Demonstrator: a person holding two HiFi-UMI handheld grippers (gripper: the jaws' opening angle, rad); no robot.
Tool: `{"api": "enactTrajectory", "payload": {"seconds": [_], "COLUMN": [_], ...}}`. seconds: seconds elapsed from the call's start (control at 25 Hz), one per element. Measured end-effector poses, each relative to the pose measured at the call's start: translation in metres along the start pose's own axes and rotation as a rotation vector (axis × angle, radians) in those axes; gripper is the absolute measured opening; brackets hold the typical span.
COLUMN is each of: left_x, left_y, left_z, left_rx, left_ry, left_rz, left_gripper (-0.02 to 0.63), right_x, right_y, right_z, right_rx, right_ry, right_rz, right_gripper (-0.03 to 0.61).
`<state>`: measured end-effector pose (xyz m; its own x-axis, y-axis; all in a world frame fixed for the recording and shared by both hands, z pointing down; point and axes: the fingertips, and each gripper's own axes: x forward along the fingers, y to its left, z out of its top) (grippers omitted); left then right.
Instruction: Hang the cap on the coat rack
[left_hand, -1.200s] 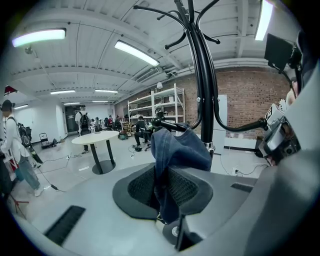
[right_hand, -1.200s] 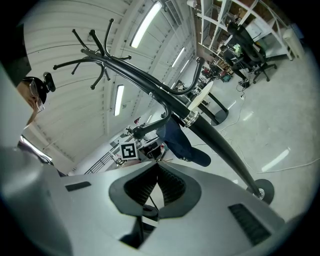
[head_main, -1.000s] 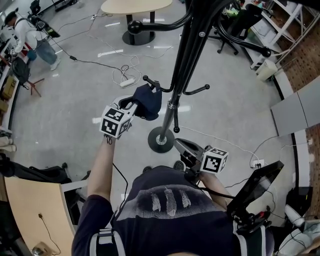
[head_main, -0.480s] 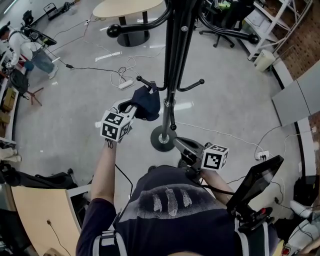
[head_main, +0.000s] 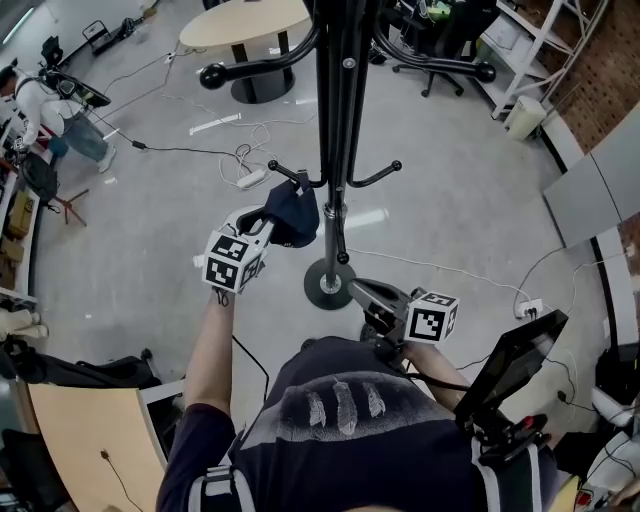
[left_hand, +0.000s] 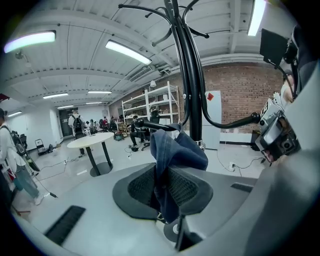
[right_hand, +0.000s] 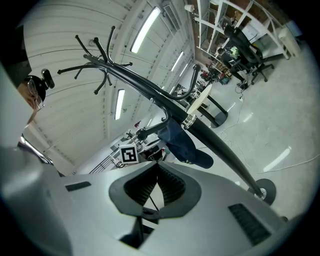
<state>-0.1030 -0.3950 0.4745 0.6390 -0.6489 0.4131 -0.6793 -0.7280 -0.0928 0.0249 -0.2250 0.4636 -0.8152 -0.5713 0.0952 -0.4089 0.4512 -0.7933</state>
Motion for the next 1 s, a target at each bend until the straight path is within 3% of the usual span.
{"api": "enactTrajectory", "payload": {"seconds": [0.48,1.0], "left_x": [-0.006,0.002], "left_y": [0.014,-0.002], "left_z": [0.003,0.013], "left_rx": [-0.004,0.106], "left_ry": [-0.029,-0.079], "left_rz": [0.065,-0.054], "left_gripper": [0.066,0.066], "right_x": [0.000,0.003], "right_y": [0.001,0.000], "right_z": [0.003,-0.006], "right_rx": [-0.016,-0.009], "right_ry": [0.003,-0.001], "right_rz": [-0.004,-0.030], "right_gripper": [0.005,0.006]}}
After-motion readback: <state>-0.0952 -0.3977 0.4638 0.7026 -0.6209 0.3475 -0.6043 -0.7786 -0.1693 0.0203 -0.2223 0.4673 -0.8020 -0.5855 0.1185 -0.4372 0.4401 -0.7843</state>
